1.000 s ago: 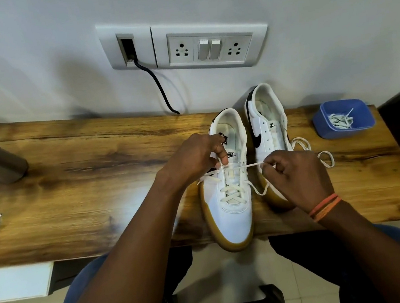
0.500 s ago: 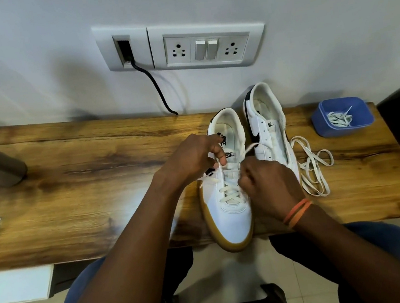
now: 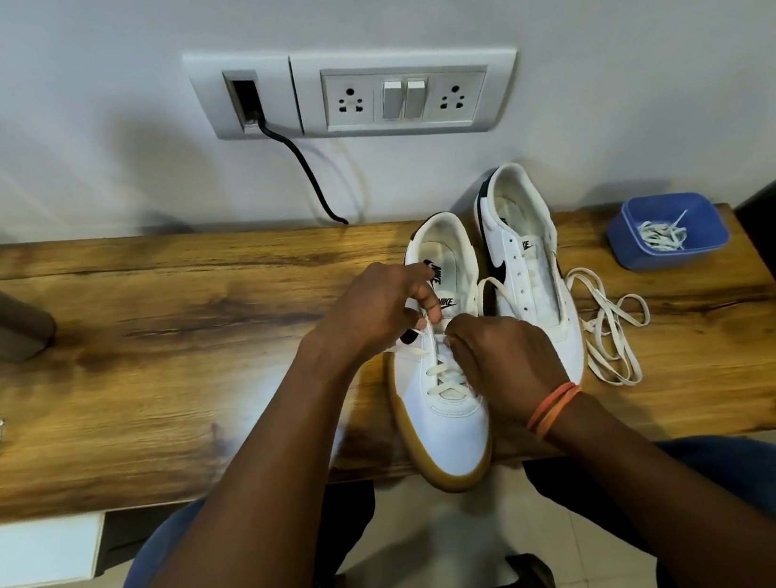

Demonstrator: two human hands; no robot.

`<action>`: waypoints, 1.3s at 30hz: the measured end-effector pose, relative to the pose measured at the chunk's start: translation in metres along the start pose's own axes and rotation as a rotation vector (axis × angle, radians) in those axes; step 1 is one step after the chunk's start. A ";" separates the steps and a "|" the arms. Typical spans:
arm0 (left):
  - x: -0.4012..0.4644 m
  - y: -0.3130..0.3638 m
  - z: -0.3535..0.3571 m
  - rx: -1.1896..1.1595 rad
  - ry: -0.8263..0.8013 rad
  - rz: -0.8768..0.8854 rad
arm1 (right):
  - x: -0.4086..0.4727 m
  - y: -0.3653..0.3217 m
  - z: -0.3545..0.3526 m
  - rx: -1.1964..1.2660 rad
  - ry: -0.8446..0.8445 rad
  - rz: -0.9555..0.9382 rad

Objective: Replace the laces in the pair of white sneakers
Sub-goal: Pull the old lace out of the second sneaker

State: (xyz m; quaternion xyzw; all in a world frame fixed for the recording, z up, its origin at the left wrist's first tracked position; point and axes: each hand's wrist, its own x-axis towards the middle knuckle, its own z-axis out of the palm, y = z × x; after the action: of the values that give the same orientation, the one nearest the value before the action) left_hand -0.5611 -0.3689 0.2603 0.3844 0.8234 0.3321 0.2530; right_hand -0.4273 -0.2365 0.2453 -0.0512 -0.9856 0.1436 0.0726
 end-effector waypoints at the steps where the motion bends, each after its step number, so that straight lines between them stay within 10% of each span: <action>1: 0.000 0.000 0.000 -0.001 0.004 -0.001 | -0.001 0.003 -0.001 0.042 -0.003 0.004; 13: 0.001 -0.003 0.001 -0.006 0.005 -0.015 | -0.008 0.041 -0.024 0.478 0.071 0.454; 22: 0.001 0.007 0.006 0.084 -0.082 -0.015 | -0.040 0.059 -0.039 0.380 -0.265 0.286; 28: 0.004 0.006 0.007 0.055 -0.012 0.004 | -0.012 0.044 -0.035 0.325 0.026 0.185; 39: 0.004 0.003 0.006 0.022 -0.041 -0.004 | -0.018 0.001 0.001 0.159 -0.039 0.017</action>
State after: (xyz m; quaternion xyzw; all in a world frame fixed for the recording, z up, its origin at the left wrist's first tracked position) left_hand -0.5577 -0.3624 0.2583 0.3922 0.8224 0.3147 0.2662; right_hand -0.4099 -0.2381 0.2419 -0.0511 -0.9719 0.2229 0.0562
